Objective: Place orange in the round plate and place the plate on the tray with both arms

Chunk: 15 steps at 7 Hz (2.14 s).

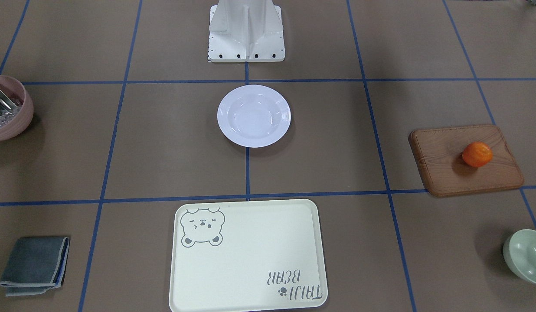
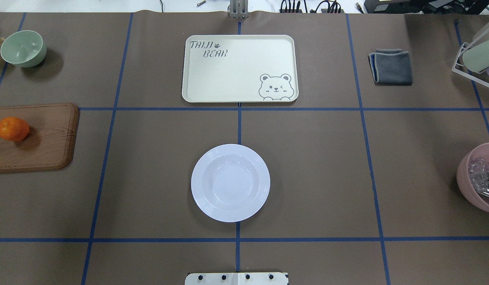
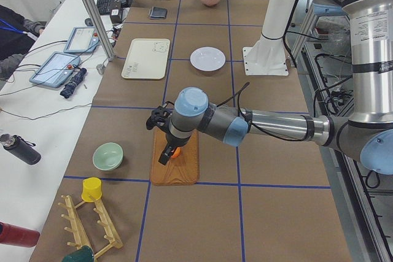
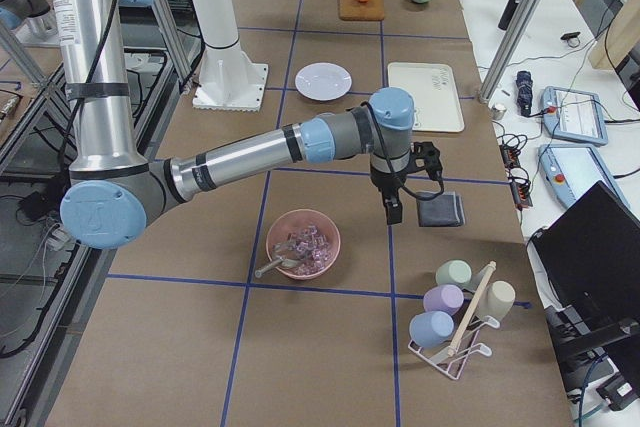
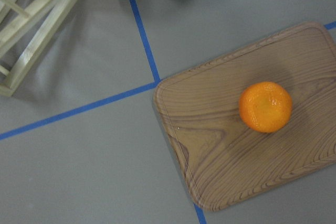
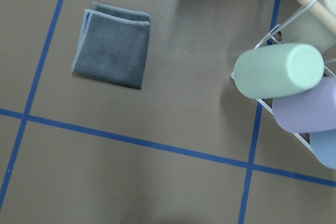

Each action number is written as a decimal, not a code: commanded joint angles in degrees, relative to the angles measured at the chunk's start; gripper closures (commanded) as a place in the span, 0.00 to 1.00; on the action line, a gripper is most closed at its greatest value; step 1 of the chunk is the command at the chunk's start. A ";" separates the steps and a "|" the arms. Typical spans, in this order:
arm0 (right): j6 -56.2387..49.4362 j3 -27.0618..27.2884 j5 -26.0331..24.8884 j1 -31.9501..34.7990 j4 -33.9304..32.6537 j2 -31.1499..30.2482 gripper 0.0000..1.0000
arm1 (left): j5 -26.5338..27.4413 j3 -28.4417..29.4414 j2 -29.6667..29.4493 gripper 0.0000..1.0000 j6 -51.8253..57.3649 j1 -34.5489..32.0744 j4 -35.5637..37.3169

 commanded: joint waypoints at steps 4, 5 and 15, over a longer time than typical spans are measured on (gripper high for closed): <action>12.91 -1.13 -0.40 -6.98 14.26 1.16 0.00 | -0.22 3.15 -3.78 0.02 -7.83 2.12 -5.17; 21.79 0.88 -3.54 -12.16 14.35 1.87 0.00 | -0.31 3.24 -3.34 0.02 -13.25 4.14 -5.26; 40.52 9.78 -9.54 -24.08 13.82 0.64 0.00 | 8.13 22.65 -8.08 0.02 -39.76 26.31 -29.43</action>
